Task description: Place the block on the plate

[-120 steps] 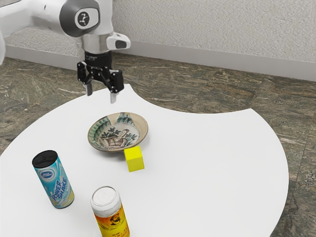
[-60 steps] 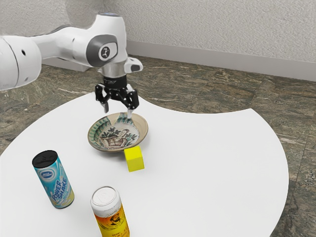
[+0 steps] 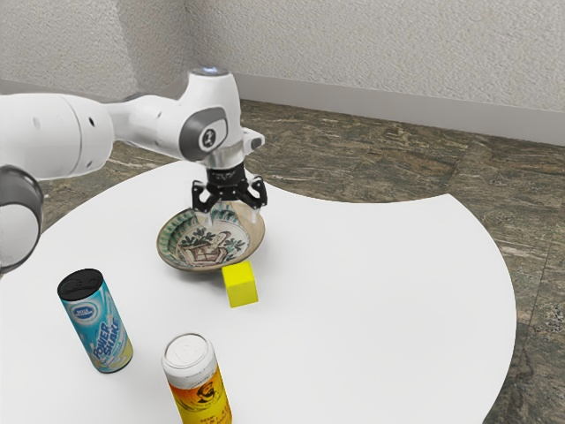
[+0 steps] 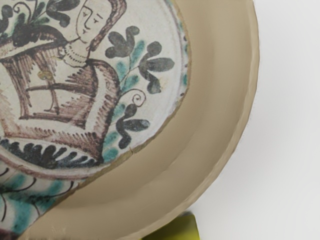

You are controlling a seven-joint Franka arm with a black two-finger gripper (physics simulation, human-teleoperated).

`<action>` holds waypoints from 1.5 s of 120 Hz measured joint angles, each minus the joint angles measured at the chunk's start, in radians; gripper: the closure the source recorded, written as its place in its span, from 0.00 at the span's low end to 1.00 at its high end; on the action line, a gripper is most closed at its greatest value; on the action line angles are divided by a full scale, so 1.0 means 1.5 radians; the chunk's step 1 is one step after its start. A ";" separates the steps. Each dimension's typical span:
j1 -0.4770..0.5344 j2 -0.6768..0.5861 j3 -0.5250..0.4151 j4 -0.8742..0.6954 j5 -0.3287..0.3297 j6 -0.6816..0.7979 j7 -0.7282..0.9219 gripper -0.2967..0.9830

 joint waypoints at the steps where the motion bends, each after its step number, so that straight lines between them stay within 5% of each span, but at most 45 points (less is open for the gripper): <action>1: -0.001 0.002 -0.001 0.002 0.000 0.001 -0.005 0.23; 69: -0.004 -0.050 -0.051 -0.134 0.012 0.083 -0.224 0.23; 180: 0.021 -0.050 -0.051 -0.216 0.008 0.159 -0.300 0.23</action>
